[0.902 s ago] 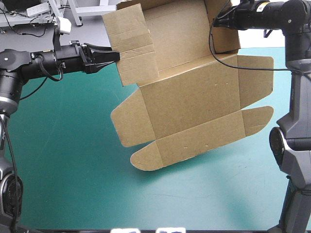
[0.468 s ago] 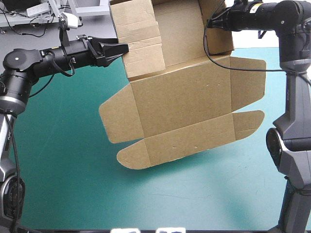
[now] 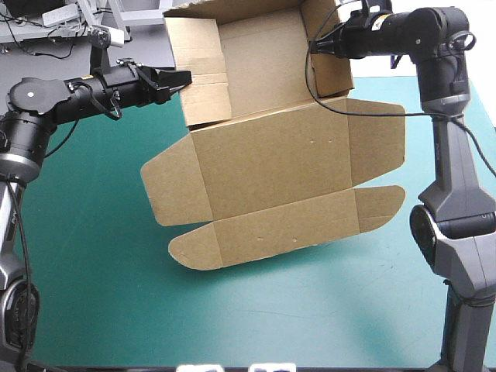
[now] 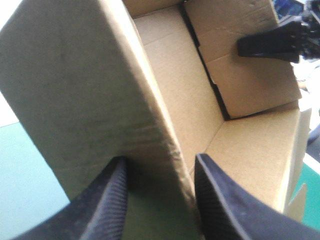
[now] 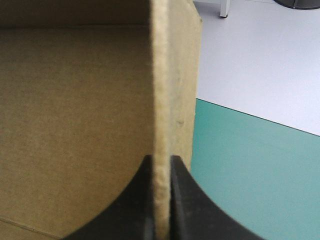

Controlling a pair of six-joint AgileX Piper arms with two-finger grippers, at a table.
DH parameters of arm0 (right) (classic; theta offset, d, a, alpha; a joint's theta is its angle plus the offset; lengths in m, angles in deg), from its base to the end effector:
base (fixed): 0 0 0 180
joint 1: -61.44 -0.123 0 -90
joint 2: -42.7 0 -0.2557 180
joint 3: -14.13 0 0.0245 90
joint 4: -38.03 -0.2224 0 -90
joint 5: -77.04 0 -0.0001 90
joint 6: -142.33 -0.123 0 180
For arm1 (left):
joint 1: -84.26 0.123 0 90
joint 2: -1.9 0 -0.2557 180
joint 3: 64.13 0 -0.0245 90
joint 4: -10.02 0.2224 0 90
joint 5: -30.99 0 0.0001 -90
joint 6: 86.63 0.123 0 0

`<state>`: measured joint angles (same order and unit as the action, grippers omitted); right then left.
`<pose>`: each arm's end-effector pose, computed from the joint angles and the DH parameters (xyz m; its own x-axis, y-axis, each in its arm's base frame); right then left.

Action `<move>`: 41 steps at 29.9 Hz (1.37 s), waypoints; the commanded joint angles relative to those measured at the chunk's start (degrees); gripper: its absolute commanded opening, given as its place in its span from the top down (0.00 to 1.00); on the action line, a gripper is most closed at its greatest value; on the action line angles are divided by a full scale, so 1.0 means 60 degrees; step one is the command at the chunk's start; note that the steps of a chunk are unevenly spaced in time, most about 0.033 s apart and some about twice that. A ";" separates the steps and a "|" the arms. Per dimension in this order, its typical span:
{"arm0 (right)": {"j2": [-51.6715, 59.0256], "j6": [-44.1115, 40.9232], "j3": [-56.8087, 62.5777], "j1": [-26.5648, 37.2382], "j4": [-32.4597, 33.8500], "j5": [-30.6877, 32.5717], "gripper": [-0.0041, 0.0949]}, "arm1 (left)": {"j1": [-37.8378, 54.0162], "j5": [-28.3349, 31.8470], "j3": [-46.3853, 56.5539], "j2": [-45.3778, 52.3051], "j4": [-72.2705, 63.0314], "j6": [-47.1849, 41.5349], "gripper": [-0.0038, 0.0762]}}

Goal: Fold the box

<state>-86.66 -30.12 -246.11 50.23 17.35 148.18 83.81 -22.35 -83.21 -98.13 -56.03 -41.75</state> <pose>0.3996 0.1211 0.4284 -0.4716 -0.1034 -0.8757 -0.4747 0.8667 0.1533 0.3383 -0.0929 0.4059 -0.4337 -0.0968 -0.8959 0.6392 0.6677 -0.3816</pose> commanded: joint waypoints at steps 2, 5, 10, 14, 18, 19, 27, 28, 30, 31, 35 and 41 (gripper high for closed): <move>0.0496 -0.0141 -0.0211 -0.0541 -0.1076 0.0060 0.98 | -0.0077 0.0833 -0.0326 0.0406 0.0195 -0.0798 0.67; 0.0287 -0.0459 -0.0211 -0.0785 -0.1074 0.0060 0.98 | -0.0077 0.1129 -0.0326 0.0406 0.0716 -0.1791 0.83; 0.0039 -0.0898 -0.0211 -0.1126 -0.1074 0.0078 0.98 | -0.0250 0.1163 -0.0326 0.0406 0.2272 -0.2178 0.96; -0.0040 -0.1322 -0.0211 -0.1158 -0.1074 0.0078 0.98 | -0.0515 0.1271 -0.0368 0.0406 0.2965 -0.2571 0.96; -0.0040 -0.1679 -0.0189 -0.1158 -0.1074 0.0095 0.98 | -0.0847 0.1080 -0.0652 0.0406 0.4265 -0.3226 0.96; -0.0040 -0.1719 -0.0125 -0.1158 -0.1074 0.0095 0.98 | -0.0960 0.0976 -0.0758 0.0389 0.4806 -0.3506 0.96; 0.0251 -0.1531 0.2461 -0.1158 -0.1014 0.0095 0.98 | -0.1500 -0.0742 -0.1386 0.0056 0.8214 -0.5135 0.96; 0.0298 -0.1463 0.2828 -0.1158 -0.0900 0.0095 0.98 | -0.1500 -0.1036 -0.1384 -0.0091 0.8366 -0.5275 0.96; 0.0411 -0.1258 0.3421 -0.1158 -0.0537 0.0095 0.98 | -0.1500 -0.1400 -0.1384 -0.0407 0.8684 -0.5698 0.96; 0.0468 -0.1258 0.3746 -0.1158 -0.0274 0.0095 0.98 | -0.1503 -0.1500 -0.1384 -0.0564 0.8711 -0.5780 0.96; 0.0707 -0.1008 0.4786 -0.1158 0.0743 0.0095 0.98 | -0.1586 -0.1715 -0.1384 -0.1150 0.8765 -0.5923 0.96; 0.0684 -0.0407 0.6047 -0.1158 0.1152 0.0063 0.98 | -0.1770 -0.2314 -0.1384 -0.2087 0.9505 -0.6369 0.96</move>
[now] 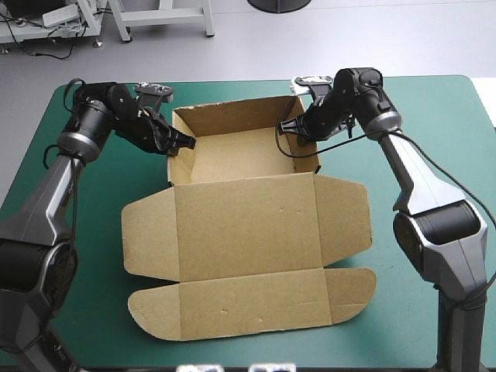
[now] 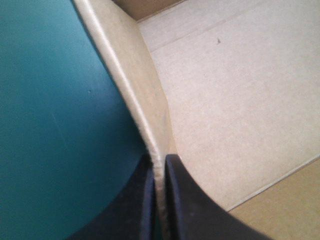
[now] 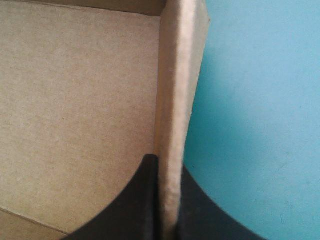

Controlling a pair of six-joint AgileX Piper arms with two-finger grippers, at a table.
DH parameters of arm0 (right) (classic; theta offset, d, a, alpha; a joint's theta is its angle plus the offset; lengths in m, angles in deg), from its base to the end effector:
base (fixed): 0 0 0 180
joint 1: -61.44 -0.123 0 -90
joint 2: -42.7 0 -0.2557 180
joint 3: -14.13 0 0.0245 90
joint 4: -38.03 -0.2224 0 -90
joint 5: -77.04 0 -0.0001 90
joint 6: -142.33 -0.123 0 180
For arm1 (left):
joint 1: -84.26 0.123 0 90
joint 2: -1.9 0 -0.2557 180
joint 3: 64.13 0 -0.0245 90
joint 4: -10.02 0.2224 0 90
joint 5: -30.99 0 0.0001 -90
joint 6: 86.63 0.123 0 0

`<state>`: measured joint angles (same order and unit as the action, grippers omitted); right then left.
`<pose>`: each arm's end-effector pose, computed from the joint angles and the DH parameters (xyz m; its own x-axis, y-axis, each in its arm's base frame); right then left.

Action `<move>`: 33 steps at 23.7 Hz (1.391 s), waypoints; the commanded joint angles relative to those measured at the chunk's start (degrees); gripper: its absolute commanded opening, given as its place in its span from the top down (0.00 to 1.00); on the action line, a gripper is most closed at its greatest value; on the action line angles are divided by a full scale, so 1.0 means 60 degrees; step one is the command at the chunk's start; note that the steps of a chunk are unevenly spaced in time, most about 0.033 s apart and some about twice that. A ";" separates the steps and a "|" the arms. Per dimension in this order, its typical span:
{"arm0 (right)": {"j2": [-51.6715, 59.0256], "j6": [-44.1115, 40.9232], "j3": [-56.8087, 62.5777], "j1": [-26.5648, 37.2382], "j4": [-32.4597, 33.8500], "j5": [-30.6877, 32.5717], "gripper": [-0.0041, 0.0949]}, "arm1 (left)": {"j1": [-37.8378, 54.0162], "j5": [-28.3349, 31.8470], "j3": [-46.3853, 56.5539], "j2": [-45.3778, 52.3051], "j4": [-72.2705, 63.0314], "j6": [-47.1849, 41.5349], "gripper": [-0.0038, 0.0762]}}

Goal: Fold the box

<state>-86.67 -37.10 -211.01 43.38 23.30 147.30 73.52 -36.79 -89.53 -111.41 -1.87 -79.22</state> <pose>0.4030 0.1624 0.2601 -0.8825 -0.2075 -0.4221 -0.3329 0.9095 0.2488 0.3621 -0.0926 0.2807 -0.8781 0.2164 -0.4267 0.3055 0.9399 -0.1521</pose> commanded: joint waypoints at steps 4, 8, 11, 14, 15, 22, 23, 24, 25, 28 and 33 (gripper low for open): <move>0.0532 0.0952 0.0418 -0.0015 0.0674 0.0210 0.98 | -0.0079 0.0092 -0.0330 -0.0350 0.0503 -0.0389 0.96; 0.0333 0.1201 0.0418 -0.0015 0.0773 0.0210 0.98 | -0.0079 0.0092 -0.0330 -0.0752 0.0476 -0.0296 0.96; 0.0126 0.1241 0.0418 -0.0015 0.0868 0.0184 0.98 | -0.0079 0.0131 -0.0330 -0.0988 0.0476 -0.0317 0.96; -0.0108 0.1426 0.0418 -0.0015 0.0957 0.0123 0.98 | -0.0079 0.0317 -0.0330 -0.1104 0.0521 -0.0317 0.96; -0.0146 0.1485 0.0418 -0.0015 0.0977 0.0080 0.98 | -0.0079 0.0449 -0.0330 -0.1104 0.0538 -0.0317 0.96; -0.0169 0.2003 0.0382 -0.0015 0.1403 -0.0482 0.88 | -0.0079 0.0492 -0.0336 -0.1150 0.0607 0.0226 0.92; -0.0169 0.2248 0.0382 -0.0015 0.1462 -0.0439 0.81 | -0.0079 0.0380 -0.0336 -0.1186 0.0541 0.0226 0.88; -0.0169 0.2265 0.0382 -0.0015 0.1462 -0.0439 0.75 | -0.0079 0.0270 -0.0336 -0.1209 0.0381 0.0249 0.82; -0.0169 0.2265 0.0382 -0.0015 0.1440 -0.0474 0.70 | -0.0079 0.0252 -0.0336 -0.1209 0.0199 0.0365 0.75; -0.0169 0.2265 0.0382 -0.0015 0.1424 -0.0495 0.66 | -0.0061 0.0270 -0.0336 -0.1209 -0.0367 0.0599 0.60; -0.0152 0.2343 0.0004 -0.0015 0.1445 -0.0130 0.65 | -0.0061 0.0086 -0.1091 -0.1209 -0.0840 0.0726 0.48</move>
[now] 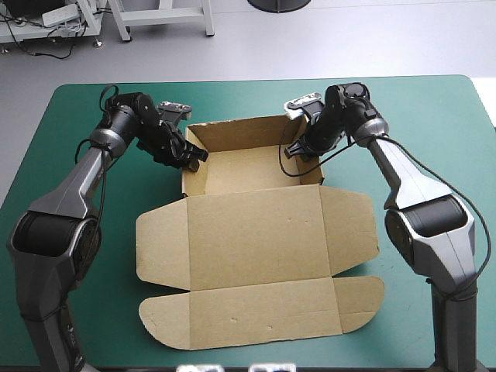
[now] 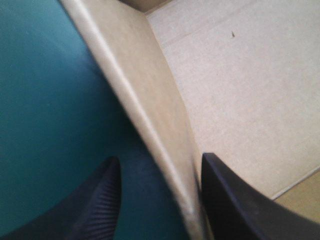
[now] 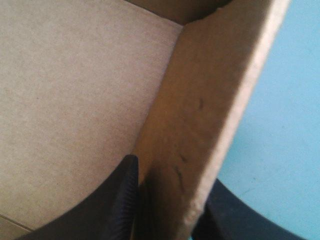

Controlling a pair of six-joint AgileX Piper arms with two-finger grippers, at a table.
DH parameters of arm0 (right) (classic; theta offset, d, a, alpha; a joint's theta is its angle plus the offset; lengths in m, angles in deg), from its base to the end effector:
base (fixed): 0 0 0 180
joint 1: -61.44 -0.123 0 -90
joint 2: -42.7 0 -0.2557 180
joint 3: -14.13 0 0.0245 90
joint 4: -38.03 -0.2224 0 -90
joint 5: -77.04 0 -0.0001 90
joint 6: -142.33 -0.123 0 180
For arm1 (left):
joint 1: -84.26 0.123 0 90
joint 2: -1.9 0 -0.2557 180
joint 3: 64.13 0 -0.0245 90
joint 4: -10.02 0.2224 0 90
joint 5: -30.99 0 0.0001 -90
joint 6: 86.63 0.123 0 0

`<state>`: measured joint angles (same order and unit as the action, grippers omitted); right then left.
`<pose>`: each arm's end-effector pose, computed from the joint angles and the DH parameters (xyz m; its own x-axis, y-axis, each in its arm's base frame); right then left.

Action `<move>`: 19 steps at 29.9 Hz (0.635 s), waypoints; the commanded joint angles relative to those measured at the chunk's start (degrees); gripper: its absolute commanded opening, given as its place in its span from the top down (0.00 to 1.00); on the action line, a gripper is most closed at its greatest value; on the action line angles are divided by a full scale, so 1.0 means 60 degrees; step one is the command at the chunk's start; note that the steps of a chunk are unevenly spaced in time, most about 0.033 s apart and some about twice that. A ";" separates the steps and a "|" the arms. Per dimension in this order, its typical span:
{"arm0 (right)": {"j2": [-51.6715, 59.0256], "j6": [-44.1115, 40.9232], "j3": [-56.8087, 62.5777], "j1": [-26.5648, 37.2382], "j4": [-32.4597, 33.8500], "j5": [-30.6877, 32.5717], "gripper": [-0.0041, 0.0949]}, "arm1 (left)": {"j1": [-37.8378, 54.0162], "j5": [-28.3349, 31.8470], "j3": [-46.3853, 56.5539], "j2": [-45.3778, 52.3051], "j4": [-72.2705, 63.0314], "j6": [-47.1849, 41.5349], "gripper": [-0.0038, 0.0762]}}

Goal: Fold the box

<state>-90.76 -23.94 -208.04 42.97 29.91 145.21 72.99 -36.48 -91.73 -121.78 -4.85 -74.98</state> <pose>0.4140 0.1553 0.2140 -0.8052 -0.4629 -0.3707 -0.5165 0.8545 0.0548 0.3873 -0.1069 0.2224 -0.9060 0.2813 -0.3164 0.3524 0.9152 -0.1953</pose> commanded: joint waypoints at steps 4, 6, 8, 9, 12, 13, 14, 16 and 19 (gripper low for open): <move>0.0530 0.0150 -0.1308 0.0053 0.0360 0.0574 0.65 | 0.0028 -0.0289 -0.1600 0.0519 -0.0974 -0.0025 0.48; 0.0571 -0.0012 -0.1661 0.0053 0.0405 0.0574 0.65 | 0.0028 -0.0498 -0.1930 0.0519 -0.1104 -0.0025 0.48; 0.0627 -0.0066 -0.2010 0.0053 0.0525 0.0574 0.65 | 0.0028 -0.0631 -0.2187 0.0557 -0.1239 -0.0025 0.48; 0.0664 -0.0066 -0.2192 0.0053 0.0658 0.0574 0.65 | 0.0028 -0.0653 -0.2302 0.0612 -0.1351 -0.0025 0.48; 0.0832 -0.0066 -0.2578 0.0053 0.0913 0.0574 0.65 | 0.0028 -0.0653 -0.2523 0.0879 -0.1448 -0.0025 0.48; 0.0957 -0.0066 -0.2660 0.0072 0.0913 0.0574 0.65 | 0.0028 -0.0653 -0.2608 0.0999 -0.1448 -0.0025 0.48; 0.1085 -0.0066 -0.2684 0.0073 0.0870 0.0574 0.65 | 0.0028 -0.0714 -0.2681 0.1099 -0.1448 -0.0025 0.48; 0.1304 -0.0066 -0.2684 0.0092 0.0870 0.0574 0.65 | 0.0046 -0.1006 -0.2885 0.1414 -0.1448 -0.0025 0.49; 0.1502 -0.0226 -0.2665 0.0108 0.0870 0.0574 0.65 | 0.0046 -0.1005 -0.2956 0.2091 -0.1464 -0.0635 0.49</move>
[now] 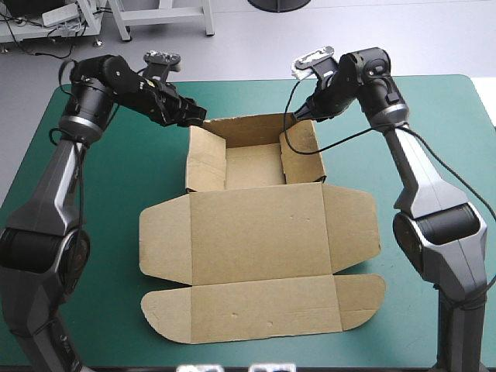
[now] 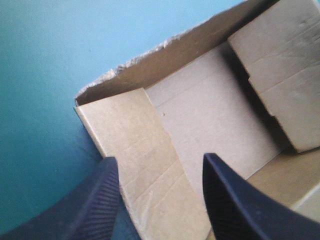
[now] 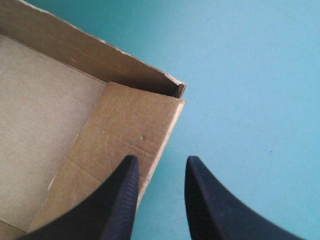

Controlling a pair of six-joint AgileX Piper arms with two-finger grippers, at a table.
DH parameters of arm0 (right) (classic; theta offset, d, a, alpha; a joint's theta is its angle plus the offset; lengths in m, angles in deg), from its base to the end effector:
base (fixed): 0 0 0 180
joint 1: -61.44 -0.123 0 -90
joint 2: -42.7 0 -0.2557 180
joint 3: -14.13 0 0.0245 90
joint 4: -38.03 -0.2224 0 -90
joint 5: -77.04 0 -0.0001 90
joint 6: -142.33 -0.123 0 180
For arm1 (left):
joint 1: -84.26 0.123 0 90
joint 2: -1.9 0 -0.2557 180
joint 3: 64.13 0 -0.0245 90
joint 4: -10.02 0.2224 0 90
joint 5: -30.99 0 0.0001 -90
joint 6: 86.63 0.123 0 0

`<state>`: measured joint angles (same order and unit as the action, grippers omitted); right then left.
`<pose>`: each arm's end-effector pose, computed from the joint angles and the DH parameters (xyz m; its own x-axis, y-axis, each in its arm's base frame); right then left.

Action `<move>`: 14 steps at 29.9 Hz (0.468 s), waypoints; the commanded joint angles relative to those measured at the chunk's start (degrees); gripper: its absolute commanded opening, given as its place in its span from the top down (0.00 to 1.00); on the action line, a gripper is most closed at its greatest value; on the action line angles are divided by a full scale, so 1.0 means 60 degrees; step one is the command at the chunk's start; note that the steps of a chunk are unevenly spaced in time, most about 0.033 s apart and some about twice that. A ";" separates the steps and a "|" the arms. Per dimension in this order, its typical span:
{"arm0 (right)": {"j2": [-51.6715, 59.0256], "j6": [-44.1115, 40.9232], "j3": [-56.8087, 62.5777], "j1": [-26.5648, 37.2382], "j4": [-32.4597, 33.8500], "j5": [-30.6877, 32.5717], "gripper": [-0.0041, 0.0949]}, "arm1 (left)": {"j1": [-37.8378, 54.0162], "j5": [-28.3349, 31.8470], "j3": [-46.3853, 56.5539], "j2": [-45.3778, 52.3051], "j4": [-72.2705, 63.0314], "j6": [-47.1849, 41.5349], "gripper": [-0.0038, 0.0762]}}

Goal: Fold the box

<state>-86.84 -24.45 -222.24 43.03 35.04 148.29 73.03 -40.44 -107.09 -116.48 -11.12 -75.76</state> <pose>0.4156 0.1447 0.3081 -0.6811 -0.4502 -0.5774 -0.4987 0.8627 -0.0844 0.3800 -0.1183 0.3322 -0.7826 0.2197 -0.5825 0.4259 0.8714 -0.2436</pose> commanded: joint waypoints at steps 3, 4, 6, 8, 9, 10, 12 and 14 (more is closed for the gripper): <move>0.0937 -0.0567 -0.0298 0.0098 -0.0268 0.0060 0.65 | 0.0039 -0.0345 -0.0394 0.2055 -0.0461 -0.0702 0.54; 0.0937 -0.0567 -0.0279 0.0098 -0.0264 0.0060 0.65 | 0.0039 -0.0345 -0.0394 0.2384 -0.0371 -0.0702 0.55; 0.0937 -0.0687 -0.0204 0.0098 -0.0305 0.0060 0.65 | 0.0039 -0.0345 -0.0394 0.3047 -0.0169 -0.0680 0.57; 0.0937 -0.0743 -0.0003 0.0098 -0.0305 0.0079 0.65 | 0.0039 -0.0345 -0.0394 0.3620 0.0113 -0.0680 0.58; 0.0937 -0.0743 0.0155 0.0098 -0.0305 0.0079 0.65 | 0.0039 -0.0345 -0.0394 0.3930 0.0296 -0.0680 0.59; 0.0937 -0.0743 0.0356 0.0098 -0.0272 0.0079 0.65 | 0.0039 -0.0345 -0.0348 0.4233 0.0509 -0.0657 0.59; 0.0937 -0.0743 0.0802 0.0098 -0.0169 0.0079 0.65 | 0.0039 -0.0345 -0.0216 0.4757 0.0915 -0.0640 0.59; 0.0937 -0.0665 0.1186 0.0098 -0.0118 0.0065 0.65 | 0.0039 -0.0345 0.0004 0.5313 0.1225 -0.0640 0.59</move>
<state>-85.05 -28.93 -216.66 43.07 33.64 148.29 73.03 -40.72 -107.22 -90.10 -5.40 -79.45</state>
